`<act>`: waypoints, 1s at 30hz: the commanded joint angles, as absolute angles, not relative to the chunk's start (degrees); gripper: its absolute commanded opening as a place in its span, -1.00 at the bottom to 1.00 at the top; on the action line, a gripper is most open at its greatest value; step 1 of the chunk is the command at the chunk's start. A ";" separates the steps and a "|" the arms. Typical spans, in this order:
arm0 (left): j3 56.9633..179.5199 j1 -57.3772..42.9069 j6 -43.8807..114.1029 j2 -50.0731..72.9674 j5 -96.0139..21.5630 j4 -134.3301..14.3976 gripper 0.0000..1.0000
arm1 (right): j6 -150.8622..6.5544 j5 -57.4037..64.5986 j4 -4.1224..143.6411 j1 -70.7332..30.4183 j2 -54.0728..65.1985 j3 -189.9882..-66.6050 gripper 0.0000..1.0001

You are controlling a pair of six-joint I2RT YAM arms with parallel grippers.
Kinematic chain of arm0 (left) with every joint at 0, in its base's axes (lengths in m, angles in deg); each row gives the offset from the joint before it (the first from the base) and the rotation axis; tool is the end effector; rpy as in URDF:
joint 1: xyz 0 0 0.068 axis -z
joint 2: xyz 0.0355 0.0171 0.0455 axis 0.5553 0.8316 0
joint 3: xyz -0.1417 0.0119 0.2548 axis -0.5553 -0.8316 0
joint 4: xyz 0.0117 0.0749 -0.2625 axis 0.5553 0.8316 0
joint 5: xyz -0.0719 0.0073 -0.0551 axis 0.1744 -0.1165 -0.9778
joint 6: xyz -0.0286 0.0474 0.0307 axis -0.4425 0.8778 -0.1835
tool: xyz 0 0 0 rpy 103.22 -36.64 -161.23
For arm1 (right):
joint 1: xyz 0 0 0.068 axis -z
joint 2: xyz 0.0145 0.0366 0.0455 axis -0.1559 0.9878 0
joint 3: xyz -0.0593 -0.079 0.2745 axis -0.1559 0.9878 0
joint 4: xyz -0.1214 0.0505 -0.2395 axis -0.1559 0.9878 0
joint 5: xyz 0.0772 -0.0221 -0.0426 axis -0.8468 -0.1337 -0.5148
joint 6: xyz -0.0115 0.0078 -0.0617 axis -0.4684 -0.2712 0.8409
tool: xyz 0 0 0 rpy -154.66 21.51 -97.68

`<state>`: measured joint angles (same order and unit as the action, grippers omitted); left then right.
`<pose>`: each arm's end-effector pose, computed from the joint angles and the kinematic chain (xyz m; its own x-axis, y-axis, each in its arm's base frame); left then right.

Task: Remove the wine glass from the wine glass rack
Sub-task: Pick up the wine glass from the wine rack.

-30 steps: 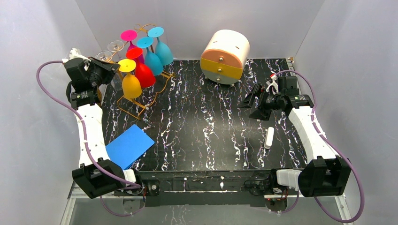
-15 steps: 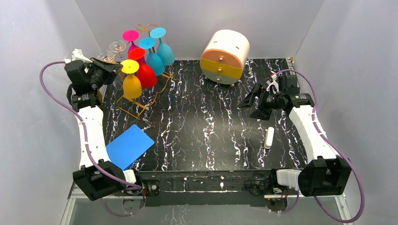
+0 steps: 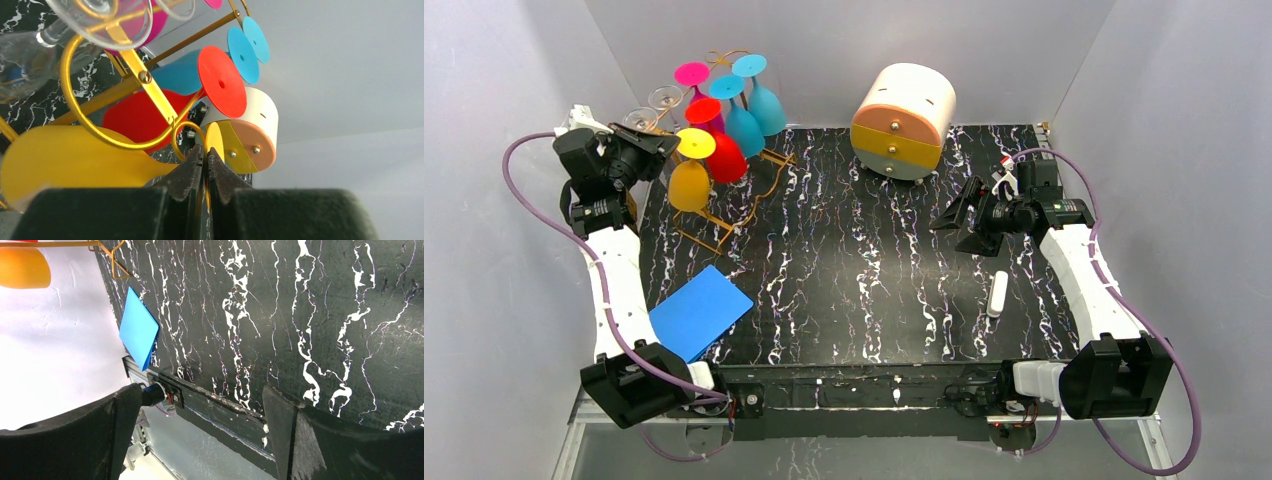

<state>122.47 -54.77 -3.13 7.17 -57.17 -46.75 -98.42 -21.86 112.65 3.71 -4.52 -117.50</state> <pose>0.2840 0.0847 0.4533 -0.1549 -0.7810 -0.6051 0.0064 0.6117 -0.7911 0.2609 0.0507 0.3262 -0.8699 0.3792 -0.3154 0.0549 0.7100 0.7021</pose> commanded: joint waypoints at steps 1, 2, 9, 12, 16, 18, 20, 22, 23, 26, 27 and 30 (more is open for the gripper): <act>124.78 -56.26 -5.54 7.98 -60.91 -48.67 -1.00 | -99.24 -21.78 112.49 3.90 -4.79 -119.89 0.97; 124.70 -56.39 -5.70 8.14 -61.59 -49.20 -1.00 | -99.33 -21.71 112.55 3.95 -4.83 -119.90 0.97; 122.79 -56.59 -5.23 7.76 -64.80 -50.73 -1.00 | -99.46 -21.66 112.67 3.90 -4.81 -119.80 0.97; 122.41 -56.58 -5.79 7.85 -67.63 -53.45 -1.00 | -99.61 -22.14 112.48 3.94 -4.60 -119.80 0.97; 121.98 -56.59 -5.24 7.65 -71.89 -56.29 -1.00 | -99.77 -23.18 111.61 3.95 -4.74 -119.77 0.97; 122.35 -56.59 -3.68 7.75 -74.01 -55.71 -1.00 | -100.15 -23.32 111.09 3.96 -4.94 -119.79 0.97; 123.21 -56.58 -0.53 7.80 -75.53 -52.95 -1.00 | -100.44 -23.77 110.70 3.95 -4.91 -119.88 0.97; 123.85 -56.59 2.64 7.42 -76.81 -49.83 -1.00 | -100.50 -24.27 110.56 3.96 -4.64 -120.18 0.97; 123.79 -56.59 3.86 7.19 -77.36 -48.65 -1.00 | -100.50 -24.40 110.68 3.96 -4.41 -120.38 0.97; 122.03 -56.59 5.27 6.10 -80.86 -49.21 -1.00 | -100.82 -24.77 110.59 3.96 -4.07 -120.81 0.97; 121.19 -56.59 5.08 5.76 -82.24 -50.38 -1.00 | -100.99 -25.23 110.19 3.96 -4.21 -120.74 0.97; 119.42 -56.47 6.25 4.73 -84.28 -51.11 -1.00 | -102.69 -27.11 107.62 3.96 -5.44 -119.72 0.97</act>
<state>121.07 -56.28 3.27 7.96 -77.76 -50.33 -100.74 -23.85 111.62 3.71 -4.21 -118.16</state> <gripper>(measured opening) 0.027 0.985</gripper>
